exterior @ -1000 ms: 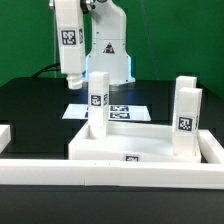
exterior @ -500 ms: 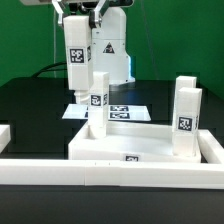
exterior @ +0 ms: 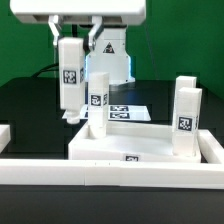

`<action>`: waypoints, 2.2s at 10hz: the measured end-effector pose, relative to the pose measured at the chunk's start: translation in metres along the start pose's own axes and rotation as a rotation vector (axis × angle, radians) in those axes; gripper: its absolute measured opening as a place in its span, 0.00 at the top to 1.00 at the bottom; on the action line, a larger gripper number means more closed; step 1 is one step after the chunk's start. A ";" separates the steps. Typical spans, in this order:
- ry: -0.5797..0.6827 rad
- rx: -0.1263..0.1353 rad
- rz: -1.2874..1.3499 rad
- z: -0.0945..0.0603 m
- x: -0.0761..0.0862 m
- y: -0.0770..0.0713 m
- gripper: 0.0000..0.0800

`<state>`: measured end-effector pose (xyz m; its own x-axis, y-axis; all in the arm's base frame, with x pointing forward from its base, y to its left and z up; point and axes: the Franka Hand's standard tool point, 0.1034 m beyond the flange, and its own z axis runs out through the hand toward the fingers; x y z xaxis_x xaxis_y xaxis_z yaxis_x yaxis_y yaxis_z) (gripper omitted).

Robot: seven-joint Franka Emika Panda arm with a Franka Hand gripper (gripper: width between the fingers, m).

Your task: Assemble desk

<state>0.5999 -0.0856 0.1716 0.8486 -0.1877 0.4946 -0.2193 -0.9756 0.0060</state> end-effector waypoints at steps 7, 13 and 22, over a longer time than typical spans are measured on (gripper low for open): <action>-0.025 -0.011 -0.018 0.014 -0.021 -0.005 0.64; -0.034 -0.002 -0.019 0.017 -0.026 -0.017 0.64; -0.022 -0.027 -0.043 0.035 -0.031 -0.020 0.64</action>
Offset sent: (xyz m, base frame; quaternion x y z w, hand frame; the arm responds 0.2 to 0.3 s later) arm -0.0056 0.0169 -0.0020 0.0248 0.0018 0.0213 0.9995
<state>0.5954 -0.0640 0.1256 0.8678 -0.1483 0.4743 -0.1949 -0.9795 0.0504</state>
